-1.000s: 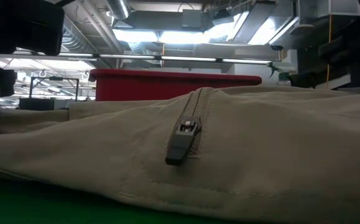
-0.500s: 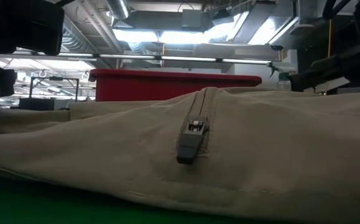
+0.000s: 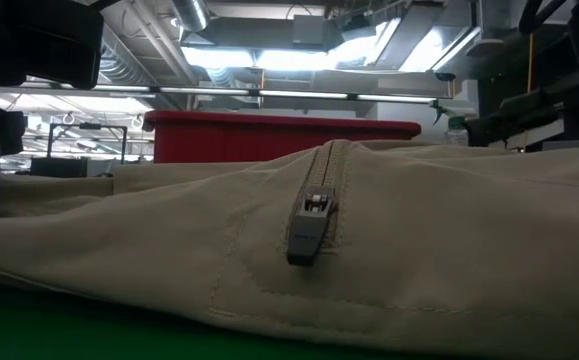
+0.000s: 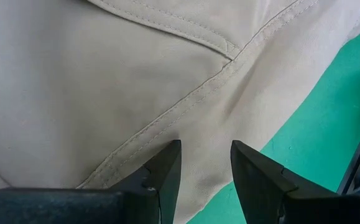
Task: Fold laundry
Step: Fold the gray short
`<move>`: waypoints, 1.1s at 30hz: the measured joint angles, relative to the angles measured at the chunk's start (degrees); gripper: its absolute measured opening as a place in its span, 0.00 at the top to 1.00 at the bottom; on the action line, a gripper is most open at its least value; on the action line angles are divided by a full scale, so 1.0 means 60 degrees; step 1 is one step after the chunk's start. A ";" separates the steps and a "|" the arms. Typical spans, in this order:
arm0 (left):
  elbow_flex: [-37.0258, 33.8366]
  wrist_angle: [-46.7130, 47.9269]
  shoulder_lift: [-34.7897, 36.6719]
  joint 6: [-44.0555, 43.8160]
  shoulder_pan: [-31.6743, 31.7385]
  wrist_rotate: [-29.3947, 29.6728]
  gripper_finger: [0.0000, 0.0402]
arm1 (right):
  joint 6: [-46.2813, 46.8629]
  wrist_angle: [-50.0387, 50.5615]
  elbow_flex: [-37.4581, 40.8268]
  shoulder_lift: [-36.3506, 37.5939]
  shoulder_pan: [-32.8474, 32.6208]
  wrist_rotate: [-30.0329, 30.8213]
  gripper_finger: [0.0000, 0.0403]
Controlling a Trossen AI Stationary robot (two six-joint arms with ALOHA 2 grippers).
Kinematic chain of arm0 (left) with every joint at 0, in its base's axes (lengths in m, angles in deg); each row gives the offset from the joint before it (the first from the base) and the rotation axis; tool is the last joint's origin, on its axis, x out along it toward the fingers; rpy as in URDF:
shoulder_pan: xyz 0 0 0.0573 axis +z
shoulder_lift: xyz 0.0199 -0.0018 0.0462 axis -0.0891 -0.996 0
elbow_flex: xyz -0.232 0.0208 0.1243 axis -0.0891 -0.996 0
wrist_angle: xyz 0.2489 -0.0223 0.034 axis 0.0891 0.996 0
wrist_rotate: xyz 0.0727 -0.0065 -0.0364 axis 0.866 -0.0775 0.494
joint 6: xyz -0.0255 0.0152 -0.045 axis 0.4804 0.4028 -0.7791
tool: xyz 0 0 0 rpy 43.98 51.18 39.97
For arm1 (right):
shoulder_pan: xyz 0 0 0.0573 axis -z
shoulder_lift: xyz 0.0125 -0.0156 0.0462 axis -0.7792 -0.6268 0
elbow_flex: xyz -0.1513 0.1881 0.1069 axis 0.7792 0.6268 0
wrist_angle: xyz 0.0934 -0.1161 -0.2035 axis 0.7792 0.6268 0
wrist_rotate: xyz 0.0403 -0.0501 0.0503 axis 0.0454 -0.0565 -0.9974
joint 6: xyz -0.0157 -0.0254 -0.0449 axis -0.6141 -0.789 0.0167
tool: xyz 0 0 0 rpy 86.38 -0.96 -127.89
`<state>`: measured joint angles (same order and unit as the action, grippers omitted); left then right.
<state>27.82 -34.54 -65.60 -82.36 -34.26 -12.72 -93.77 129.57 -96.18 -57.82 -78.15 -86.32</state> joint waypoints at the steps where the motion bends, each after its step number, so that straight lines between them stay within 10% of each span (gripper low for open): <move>1: 0.0000 0.0000 0.0000 0.0000 0.0000 0.0002 0.67 | 0.0001 -0.0030 0.0000 0.0000 -0.0004 0.0000 0.78; 7: 0.0000 0.0000 0.0000 0.0000 0.0000 0.0002 0.67 | 0.0004 -0.0108 0.0000 0.0000 -0.0004 -0.0004 0.98; 33: 0.0000 -0.0040 0.0000 0.0004 -0.0002 0.0006 0.67 | 0.0106 0.0946 -0.1974 -0.0099 -0.0004 0.1435 0.99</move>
<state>27.82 -34.79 -65.60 -82.33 -34.27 -12.69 -93.14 135.25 -108.02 -58.42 -78.17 -77.71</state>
